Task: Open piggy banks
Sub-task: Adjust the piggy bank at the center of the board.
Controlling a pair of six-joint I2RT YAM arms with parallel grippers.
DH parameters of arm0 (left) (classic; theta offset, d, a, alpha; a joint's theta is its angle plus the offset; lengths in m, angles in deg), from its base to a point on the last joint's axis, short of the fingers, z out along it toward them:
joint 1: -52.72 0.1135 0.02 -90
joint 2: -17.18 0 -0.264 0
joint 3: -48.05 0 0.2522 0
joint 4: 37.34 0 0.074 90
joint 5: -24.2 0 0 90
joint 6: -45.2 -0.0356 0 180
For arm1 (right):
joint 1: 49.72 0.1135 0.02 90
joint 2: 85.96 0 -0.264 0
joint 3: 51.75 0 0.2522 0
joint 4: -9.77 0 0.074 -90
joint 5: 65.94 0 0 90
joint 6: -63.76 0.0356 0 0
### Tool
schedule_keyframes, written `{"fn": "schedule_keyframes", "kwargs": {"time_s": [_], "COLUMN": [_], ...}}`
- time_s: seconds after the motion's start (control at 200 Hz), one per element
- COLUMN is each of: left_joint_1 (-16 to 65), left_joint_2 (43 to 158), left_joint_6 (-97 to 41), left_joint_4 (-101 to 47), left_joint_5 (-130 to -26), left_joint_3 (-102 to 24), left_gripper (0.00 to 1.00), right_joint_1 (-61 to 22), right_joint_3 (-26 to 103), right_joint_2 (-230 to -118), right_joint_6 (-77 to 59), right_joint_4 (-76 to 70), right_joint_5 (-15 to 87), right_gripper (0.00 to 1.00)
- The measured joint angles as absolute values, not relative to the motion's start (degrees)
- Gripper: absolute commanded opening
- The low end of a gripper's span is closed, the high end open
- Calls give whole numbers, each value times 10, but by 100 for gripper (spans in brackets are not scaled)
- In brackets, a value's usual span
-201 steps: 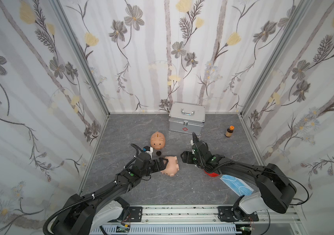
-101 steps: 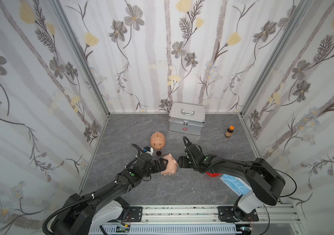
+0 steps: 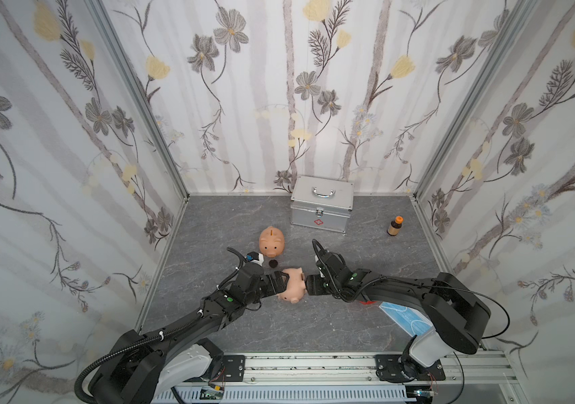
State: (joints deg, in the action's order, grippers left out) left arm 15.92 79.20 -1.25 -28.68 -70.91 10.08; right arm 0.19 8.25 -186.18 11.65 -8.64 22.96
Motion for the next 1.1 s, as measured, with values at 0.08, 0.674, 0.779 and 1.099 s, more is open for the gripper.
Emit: {"fn": "schedule_keyframes", "kwargs": {"time_s": [0.08,0.674,0.779,1.099], "left_joint_1": [159,147,147,146], "left_joint_2": [794,853,863,869], "left_joint_6": [-13,-33,-32,-29], "left_joint_4": [-289,-343,-354,-357], "left_joint_5": [-710,-750,-756,-761], "left_joint_3": [101,95,94,91], "left_gripper": [100,100,100,100], "right_joint_1": [3,3,3,3], "right_joint_3": [78,77,78,78], "right_joint_2": [-1860,-1871,-1873,-1874], "right_joint_6": [117,124,126,132], "right_joint_4": [-87,-80,-79,-68], "right_joint_5": [230,231,237,249], "right_gripper": [76,75,74,73]}}
